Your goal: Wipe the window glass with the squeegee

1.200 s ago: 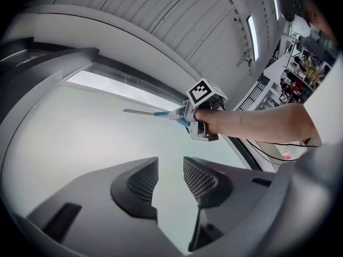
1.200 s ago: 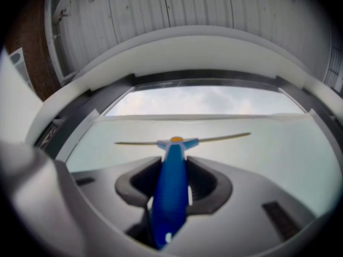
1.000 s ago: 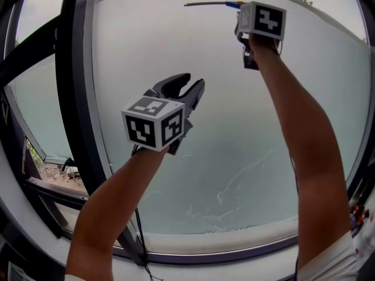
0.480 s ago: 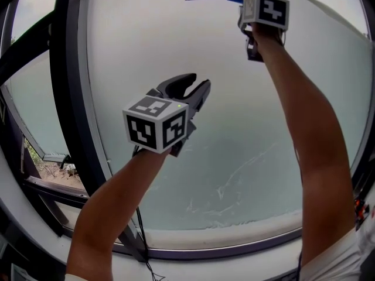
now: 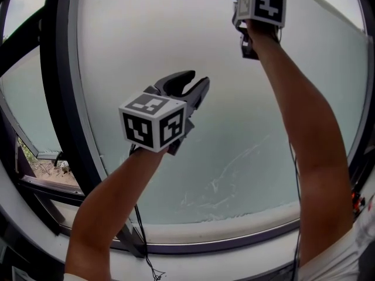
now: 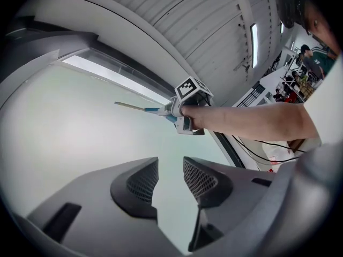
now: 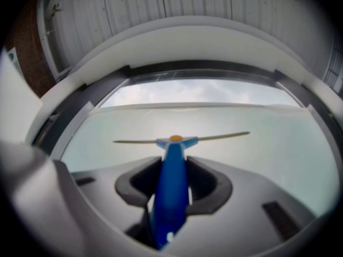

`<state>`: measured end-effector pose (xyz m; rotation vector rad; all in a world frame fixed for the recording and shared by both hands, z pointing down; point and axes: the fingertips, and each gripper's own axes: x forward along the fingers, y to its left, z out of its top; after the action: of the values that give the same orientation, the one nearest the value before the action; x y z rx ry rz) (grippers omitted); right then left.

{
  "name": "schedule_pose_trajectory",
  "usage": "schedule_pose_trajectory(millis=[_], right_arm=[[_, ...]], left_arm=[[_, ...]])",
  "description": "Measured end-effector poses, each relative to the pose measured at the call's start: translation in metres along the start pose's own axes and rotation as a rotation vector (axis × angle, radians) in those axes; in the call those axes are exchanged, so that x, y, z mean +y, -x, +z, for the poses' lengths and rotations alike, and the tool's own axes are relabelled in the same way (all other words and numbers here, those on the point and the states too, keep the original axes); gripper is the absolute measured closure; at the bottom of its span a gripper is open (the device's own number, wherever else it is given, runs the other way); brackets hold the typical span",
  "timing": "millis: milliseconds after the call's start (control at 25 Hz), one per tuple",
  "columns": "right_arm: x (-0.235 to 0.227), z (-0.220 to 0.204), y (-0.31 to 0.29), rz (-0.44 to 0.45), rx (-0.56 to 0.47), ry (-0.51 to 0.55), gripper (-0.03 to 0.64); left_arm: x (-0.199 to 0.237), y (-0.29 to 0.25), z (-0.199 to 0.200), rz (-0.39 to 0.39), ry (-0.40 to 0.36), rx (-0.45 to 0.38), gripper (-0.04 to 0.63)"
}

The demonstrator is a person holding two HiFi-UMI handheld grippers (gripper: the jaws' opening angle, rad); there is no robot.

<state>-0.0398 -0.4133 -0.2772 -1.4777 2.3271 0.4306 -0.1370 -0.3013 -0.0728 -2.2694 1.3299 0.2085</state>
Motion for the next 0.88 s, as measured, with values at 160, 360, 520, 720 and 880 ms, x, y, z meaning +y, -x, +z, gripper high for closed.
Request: schedule_pose_trajectory(millis=[160,360,520,720,880], right_arm=[[-0.003,-0.008,0.007,0.000,0.002,-0.001,0.465],[-0.005,-0.025,0.014,-0.009,0.028,-0.009,0.465],[-0.008,-0.036,0.021,-0.013,0.048,-0.012,0.465],[-0.012,-0.056,0.031,-0.028,0.096,-0.031,0.465],[-0.010,-0.062,0.035,-0.018,0.107,-0.032,0.465]], left_arm=[[-0.006,0.000,-0.010,0.000,0.012,0.010,0.430],[-0.014,0.002,-0.019,-0.005,0.027,0.027,0.429],[-0.021,0.005,-0.026,-0.008,0.039,0.038,0.429],[-0.027,0.010,-0.038,-0.009,0.059,0.057,0.430],[-0.034,0.014,-0.045,-0.016,0.070,0.077,0.428]])
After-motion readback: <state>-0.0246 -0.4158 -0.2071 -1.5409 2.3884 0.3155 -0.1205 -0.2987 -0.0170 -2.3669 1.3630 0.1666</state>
